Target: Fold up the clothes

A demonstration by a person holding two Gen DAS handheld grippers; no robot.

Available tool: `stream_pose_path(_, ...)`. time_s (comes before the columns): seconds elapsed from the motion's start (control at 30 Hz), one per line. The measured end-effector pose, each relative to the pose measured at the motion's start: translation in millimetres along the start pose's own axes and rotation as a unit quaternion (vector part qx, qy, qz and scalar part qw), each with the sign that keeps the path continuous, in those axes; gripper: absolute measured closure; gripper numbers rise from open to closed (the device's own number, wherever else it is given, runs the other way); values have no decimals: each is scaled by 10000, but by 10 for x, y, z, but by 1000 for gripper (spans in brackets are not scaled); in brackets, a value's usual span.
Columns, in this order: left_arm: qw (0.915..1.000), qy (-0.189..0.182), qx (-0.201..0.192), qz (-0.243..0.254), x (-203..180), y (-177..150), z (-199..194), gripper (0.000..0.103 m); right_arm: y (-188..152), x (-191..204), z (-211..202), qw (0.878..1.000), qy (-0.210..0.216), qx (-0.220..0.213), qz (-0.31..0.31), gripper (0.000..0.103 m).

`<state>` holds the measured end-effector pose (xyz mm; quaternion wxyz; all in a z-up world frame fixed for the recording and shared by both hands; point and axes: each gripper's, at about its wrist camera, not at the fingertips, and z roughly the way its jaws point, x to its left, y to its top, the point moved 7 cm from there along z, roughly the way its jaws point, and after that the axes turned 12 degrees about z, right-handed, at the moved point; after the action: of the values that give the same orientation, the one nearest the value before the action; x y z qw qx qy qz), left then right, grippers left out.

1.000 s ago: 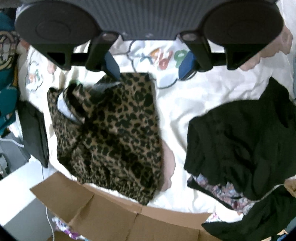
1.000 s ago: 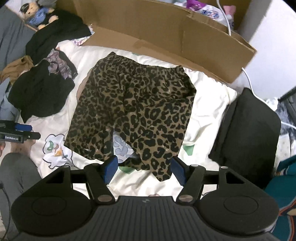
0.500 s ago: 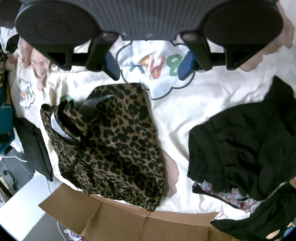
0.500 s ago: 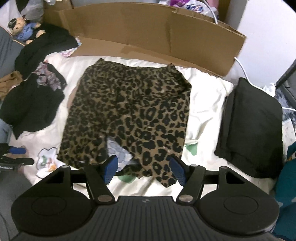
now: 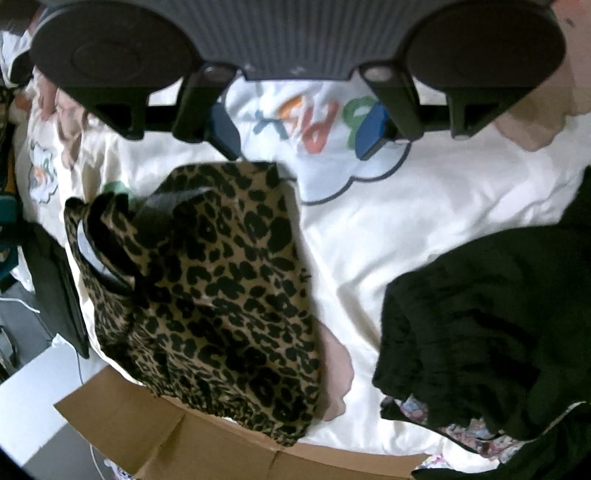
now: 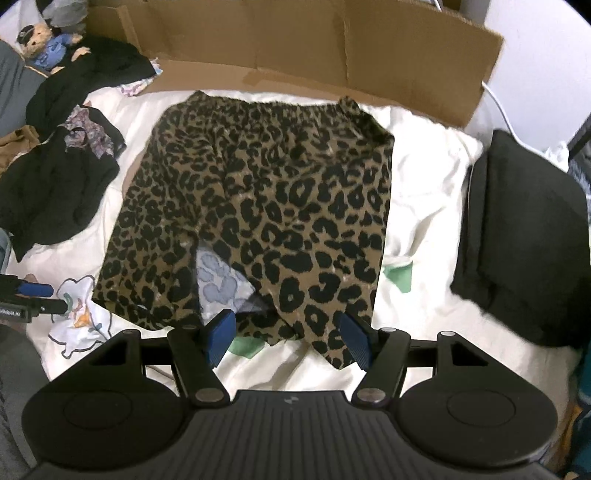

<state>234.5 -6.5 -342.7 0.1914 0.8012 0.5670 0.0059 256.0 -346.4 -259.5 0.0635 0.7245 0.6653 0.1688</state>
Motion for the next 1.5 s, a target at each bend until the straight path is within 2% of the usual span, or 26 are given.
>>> stream_pose_path(0.27, 9999, -159, -47, 6, -196, 196, 234, 37, -154, -104, 176, 9999, -55, 120, 55, 34)
stream_pose_path(0.33, 9999, -140, -97, 3, -261, 235, 264, 48, -169, -145, 181, 9999, -66, 137, 67, 34)
stream_pose_path(0.4, 9999, -142, -26, 49, -339, 254, 307, 72, -180, -186, 187, 9998, -101, 139, 100, 34)
stream_pose_path(0.47, 9998, -152, 63, -62, -366, 276, 352, 75, -184, -223, 195, 9997, -136, 151, 154, 34)
stream_pose_path(0.57, 9992, -92, 196, -336, -361, 288, 425, 74, -166, -267, 203, 9995, -166, 161, 210, 34)
stream_pose_path(0.63, 9988, -63, 257, -401, -367, 282, 472, 65, -162, -249, 202, 9996, -159, 162, 191, 34)
stream_pose_path(0.7, 9985, 31, 297, -463, -365, 280, 514, 50, -158, -229, 200, 9996, -148, 161, 168, 34)
stream_pose_path(0.8, 9973, 194, 392, -596, -357, 276, 571, 43, -161, -189, 199, 9997, -127, 163, 113, 34)
stream_pose_path(0.93, 9950, 382, 533, -759, -367, 287, 672, 44, -166, -157, 194, 9997, -116, 181, 73, 34)
stream_pose_path(1.1, 9933, 674, 634, -687, -401, 335, 789, 45, -191, -143, 207, 9997, -115, 210, 28, 34)
stream_pose_path(1.13, 9929, 747, 646, -657, -403, 351, 795, 47, -194, -143, 210, 9997, -113, 216, 25, 34)
stream_pose_path(1.17, 9925, 829, 655, -617, -401, 368, 788, 58, -196, -143, 213, 9997, -112, 222, 22, 34)
stream_pose_path(1.2, 9922, 886, 664, -578, -399, 384, 778, 79, -202, -143, 217, 9997, -112, 227, 23, 34)
stream_pose_path(1.23, 9928, 828, 675, -539, -398, 396, 757, 88, -208, -142, 220, 9997, -112, 232, 26, 34)
stream_pose_path(1.3, 9942, 669, 727, -427, -393, 401, 691, 97, -224, -156, 226, 9996, -121, 249, 35, 34)
stream_pose_path(1.5, 9961, 480, 572, -477, -226, 382, 382, 101, -198, -197, 199, 9996, -194, 213, 25, 34)
